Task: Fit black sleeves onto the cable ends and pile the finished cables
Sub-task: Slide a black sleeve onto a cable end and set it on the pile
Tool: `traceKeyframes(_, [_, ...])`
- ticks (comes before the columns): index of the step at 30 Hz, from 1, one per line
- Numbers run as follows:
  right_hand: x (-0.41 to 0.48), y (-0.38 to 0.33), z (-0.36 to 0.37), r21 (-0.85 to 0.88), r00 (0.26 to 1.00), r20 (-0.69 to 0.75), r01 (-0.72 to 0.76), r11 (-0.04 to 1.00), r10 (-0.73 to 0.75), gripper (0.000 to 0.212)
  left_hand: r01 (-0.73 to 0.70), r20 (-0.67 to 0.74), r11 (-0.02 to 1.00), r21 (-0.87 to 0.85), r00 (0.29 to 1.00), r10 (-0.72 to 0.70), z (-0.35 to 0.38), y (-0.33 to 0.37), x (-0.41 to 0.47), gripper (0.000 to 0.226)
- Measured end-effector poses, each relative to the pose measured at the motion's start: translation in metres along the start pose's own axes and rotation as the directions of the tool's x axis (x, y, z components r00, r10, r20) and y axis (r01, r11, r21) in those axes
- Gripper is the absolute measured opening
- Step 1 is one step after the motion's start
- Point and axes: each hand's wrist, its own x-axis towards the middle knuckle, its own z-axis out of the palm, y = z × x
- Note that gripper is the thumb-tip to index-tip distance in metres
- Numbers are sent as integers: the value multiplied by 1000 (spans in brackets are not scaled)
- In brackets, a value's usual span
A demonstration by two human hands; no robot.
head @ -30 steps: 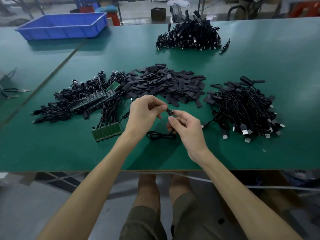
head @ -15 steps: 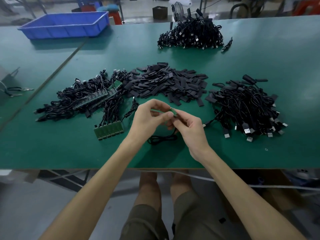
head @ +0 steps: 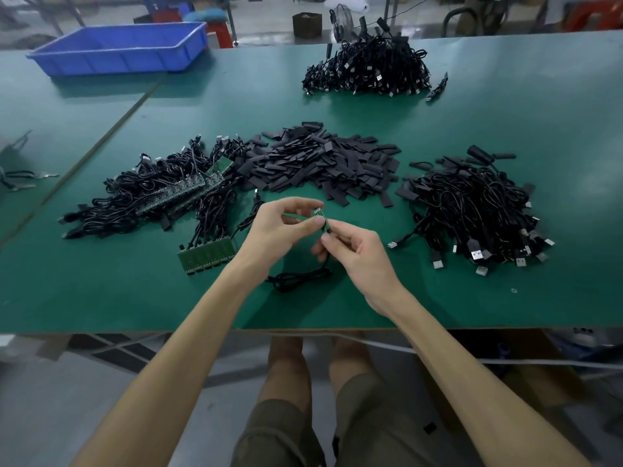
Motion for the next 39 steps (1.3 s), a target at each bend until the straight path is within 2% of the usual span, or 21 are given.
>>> traceKeyframes(2, [0, 1, 1, 23, 1000, -26, -9, 1000, 9, 29, -13, -11, 1000, -15, 1000, 13, 0, 1, 2, 10])
traceKeyframes(6, [2, 4, 0, 87, 985, -160, -48, 995, 61, 15, -16, -69, 999, -40, 998, 14, 5, 2, 8, 5])
traceKeyframes(8, [3, 4, -1, 108, 978, -200, -45, 993, 66, 12, -22, -21, 999, -27, 1000, 22, 7, 6, 14, 5])
traceKeyframes(12, [4, 5, -3, 188, 962, -265, -14, 982, 64, 12, -17, 214, 1000, -12, 977, 19, 0, 15, 41, 18])
traceKeyframes(14, [4, 5, -3, 211, 963, -260, -14, 977, 70, 12, -92, 173, 991, 94, 982, 75, 1, 15, 62, 17])
traceKeyframes(16, [4, 5, -3, 211, 967, -243, -25, 977, 78, 11, -226, 149, 901, 369, 972, 183, 11, 12, 83, 17])
traceKeyframes(17, [4, 5, -4, 215, 967, -239, -31, 976, 83, 11, -278, 193, 830, 483, 959, 208, 16, 10, 91, 21])
traceKeyframes(19, [4, 5, -4, 222, 965, -244, -35, 975, 91, 12, -362, 328, 669, 649, 927, 184, 26, 2, 105, 27])
traceKeyframes(21, [4, 5, -4, 213, 965, -244, -39, 976, 92, 12, -386, 361, 541, 747, 919, 156, 31, -4, 115, 25])
traceKeyframes(25, [3, 6, -4, 213, 966, -242, -43, 976, 95, 10, -371, 296, 483, 793, 928, 227, 35, -8, 118, 17])
traceKeyframes(28, [3, 6, -4, 222, 965, -245, -43, 974, 99, 8, -406, 281, 387, 828, 897, 340, 36, -16, 111, 15])
traceKeyframes(33, [3, 5, -3, 221, 965, -242, -45, 974, 99, 8, -437, 267, 336, 834, 854, 447, 35, -24, 90, 9])
traceKeyframes(35, [3, 5, -3, 218, 964, -248, -44, 975, 99, 10, -453, 252, 381, 806, 844, 473, 32, -24, 84, 8])
traceKeyframes(36, [3, 6, -3, 221, 962, -255, -44, 974, 101, 11, -443, 215, 472, 762, 861, 462, 31, -23, 80, 14])
traceKeyframes(37, [3, 6, -3, 223, 958, -267, -43, 974, 104, 12, -402, 157, 610, 683, 896, 415, 30, -20, 76, 19])
traceKeyframes(39, [3, 8, -4, 225, 945, -305, -46, 973, 115, 12, -272, 52, 855, 441, 959, 278, 25, -11, 68, 18])
